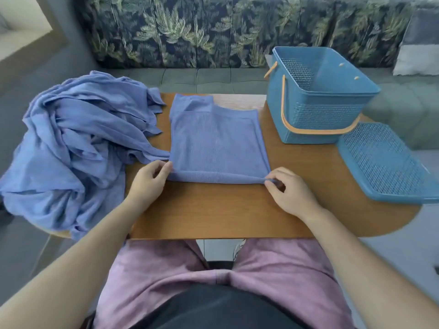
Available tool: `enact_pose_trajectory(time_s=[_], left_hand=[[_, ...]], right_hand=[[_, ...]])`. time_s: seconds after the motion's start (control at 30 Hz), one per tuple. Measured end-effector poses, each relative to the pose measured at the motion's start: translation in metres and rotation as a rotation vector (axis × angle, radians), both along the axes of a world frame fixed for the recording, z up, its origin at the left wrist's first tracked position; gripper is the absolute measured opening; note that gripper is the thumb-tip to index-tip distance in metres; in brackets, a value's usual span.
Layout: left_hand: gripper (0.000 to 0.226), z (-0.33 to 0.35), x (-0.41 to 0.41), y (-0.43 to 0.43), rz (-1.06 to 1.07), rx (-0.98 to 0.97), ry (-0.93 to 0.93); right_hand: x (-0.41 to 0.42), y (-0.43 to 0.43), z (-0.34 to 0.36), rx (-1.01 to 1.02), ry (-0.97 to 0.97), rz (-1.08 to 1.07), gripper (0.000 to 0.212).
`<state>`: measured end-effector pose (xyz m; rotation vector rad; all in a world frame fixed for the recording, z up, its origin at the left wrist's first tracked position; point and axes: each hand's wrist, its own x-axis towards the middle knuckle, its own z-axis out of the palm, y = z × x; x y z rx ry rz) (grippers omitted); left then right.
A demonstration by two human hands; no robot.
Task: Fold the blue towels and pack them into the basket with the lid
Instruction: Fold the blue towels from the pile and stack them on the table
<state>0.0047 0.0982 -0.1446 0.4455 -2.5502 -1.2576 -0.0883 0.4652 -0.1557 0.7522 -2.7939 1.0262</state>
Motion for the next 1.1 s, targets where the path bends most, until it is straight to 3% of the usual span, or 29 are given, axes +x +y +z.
enact_pose_trajectory(time_s=[0.07,0.2,0.33,0.47,0.67,0.77,0.9,1.1], left_hand=[[0.031,0.002,-0.002,0.002,-0.005,-0.018,-0.030],[0.029,0.004,-0.032,0.017,-0.145,-0.447,0.080],[0.057,-0.007,-0.076,0.041,-0.266,-0.623,-0.109],[0.078,-0.028,-0.071,0.053,-0.294,-0.651,-0.239],[0.072,-0.027,-0.018,0.076,-0.263,-0.674,-0.121],[0.068,-0.017,-0.055,0.075,-0.269,-0.661,-0.138],[0.075,-0.026,-0.090,0.070,-0.289,-0.663,-0.250],[0.067,-0.035,-0.028,0.089,-0.254,-0.681,-0.139]], right_hand=[[-0.002,-0.001,0.005,0.096,0.050,-0.025,0.030],[-0.017,-0.041,0.017,0.256,0.219,-0.103,0.033],[-0.035,-0.097,0.008,0.453,0.043,-0.030,0.061],[-0.026,-0.107,-0.005,0.560,-0.105,0.009,0.068],[0.028,-0.086,0.000,0.568,-0.060,-0.012,0.078],[0.001,-0.104,0.005,0.495,-0.015,-0.025,0.064],[-0.029,-0.124,-0.004,0.564,-0.093,-0.005,0.061],[0.031,-0.100,-0.009,0.543,-0.082,0.001,0.073]])
